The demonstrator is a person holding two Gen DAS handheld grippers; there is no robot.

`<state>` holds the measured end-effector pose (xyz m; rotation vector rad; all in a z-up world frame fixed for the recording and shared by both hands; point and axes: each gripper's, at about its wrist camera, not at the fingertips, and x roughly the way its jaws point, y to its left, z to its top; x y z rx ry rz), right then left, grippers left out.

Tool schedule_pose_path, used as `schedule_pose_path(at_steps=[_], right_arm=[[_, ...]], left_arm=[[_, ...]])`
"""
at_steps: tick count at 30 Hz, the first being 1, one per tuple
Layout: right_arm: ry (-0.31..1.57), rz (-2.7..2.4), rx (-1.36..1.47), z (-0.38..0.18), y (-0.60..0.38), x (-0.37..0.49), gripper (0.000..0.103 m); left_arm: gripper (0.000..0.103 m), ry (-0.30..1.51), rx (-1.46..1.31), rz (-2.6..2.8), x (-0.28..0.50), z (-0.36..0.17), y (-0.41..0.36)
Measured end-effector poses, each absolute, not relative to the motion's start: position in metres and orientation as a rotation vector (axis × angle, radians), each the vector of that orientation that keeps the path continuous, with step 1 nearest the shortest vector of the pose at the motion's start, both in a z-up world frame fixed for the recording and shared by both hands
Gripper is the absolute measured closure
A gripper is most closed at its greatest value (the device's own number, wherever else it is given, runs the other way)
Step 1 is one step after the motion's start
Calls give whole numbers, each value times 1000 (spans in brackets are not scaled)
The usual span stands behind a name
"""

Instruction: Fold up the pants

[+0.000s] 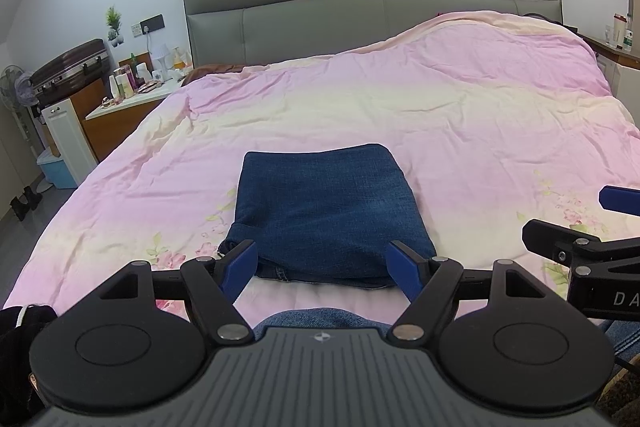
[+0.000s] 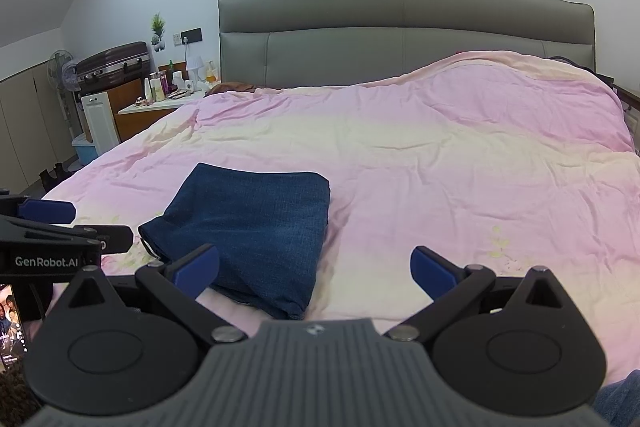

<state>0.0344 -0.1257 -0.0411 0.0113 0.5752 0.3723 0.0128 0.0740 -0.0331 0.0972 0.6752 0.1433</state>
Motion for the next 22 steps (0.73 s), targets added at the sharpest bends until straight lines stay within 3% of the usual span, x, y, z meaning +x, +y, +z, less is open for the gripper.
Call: schedule_pose_path(at_steps=[22], right_arm=[[567, 365, 22, -37, -124, 32, 5]], left_arm=[[17, 641, 139, 149, 8, -25, 69]])
